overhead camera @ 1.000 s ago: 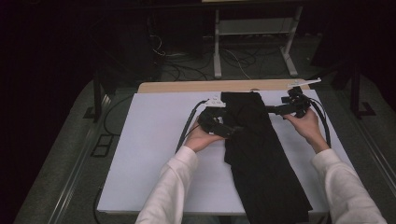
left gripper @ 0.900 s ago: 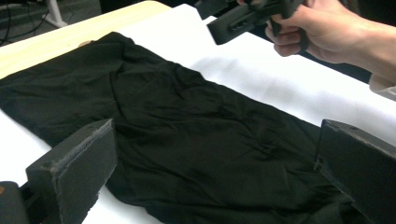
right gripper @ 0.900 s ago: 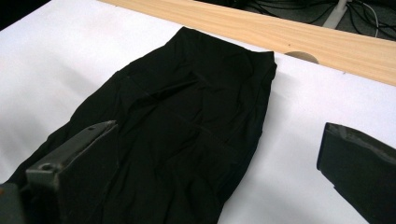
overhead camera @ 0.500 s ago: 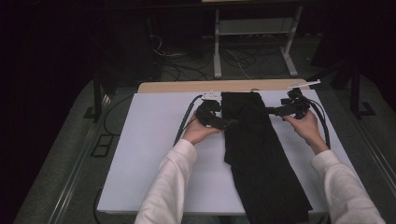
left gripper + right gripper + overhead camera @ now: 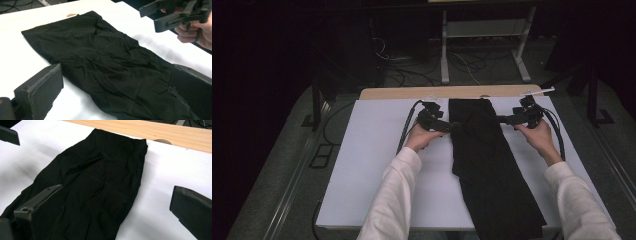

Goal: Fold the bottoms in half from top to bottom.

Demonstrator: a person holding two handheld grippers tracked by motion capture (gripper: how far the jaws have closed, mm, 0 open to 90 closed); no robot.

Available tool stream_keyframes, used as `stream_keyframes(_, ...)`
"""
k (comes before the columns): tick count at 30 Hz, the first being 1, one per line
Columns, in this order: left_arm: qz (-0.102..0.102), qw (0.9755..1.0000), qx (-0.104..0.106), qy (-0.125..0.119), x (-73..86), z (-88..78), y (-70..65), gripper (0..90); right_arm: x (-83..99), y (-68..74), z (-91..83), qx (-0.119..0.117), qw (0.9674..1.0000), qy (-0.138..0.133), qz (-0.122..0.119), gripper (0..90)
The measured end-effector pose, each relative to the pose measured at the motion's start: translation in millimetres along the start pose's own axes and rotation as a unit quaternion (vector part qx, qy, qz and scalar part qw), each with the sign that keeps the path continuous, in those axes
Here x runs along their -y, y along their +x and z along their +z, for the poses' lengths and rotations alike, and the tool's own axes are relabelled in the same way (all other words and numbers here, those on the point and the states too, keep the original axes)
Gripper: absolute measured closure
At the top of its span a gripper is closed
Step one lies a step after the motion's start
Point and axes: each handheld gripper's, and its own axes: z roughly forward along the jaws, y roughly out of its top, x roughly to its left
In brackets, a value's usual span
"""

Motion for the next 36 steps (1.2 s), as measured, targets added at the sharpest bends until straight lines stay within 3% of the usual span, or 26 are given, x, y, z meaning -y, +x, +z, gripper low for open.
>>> stream_keyframes(8,-0.043,0.9988,-0.013,0.020,2.8,9.8,14.8,0.0,-3.2,-4.3,1.9,-0.002,0.9999,0.001,0.014,0.0)
stream_keyframes(17,-0.055,0.9971,-0.022,0.047,0.5,23.3,23.9,0.0,-12.4,-9.9,9.0,-0.005,0.9994,0.019,0.027,0.0)
stream_keyframes(23,-0.084,0.9951,-0.016,0.049,5.8,29.6,30.5,5.8,-11.7,-11.8,14.2,-0.016,0.9986,0.038,0.033,5.0)
stream_keyframes(27,-0.091,0.9944,-0.019,0.052,8.0,32.5,31.8,11.4,-9.4,-14.4,17.6,-0.029,0.9974,0.046,0.047,13.3)
stream_keyframes(36,-0.092,0.9939,-0.020,0.057,12.5,40.0,32.2,18.3,-5.0,-17.9,26.6,-0.040,0.9954,0.062,0.061,20.8)
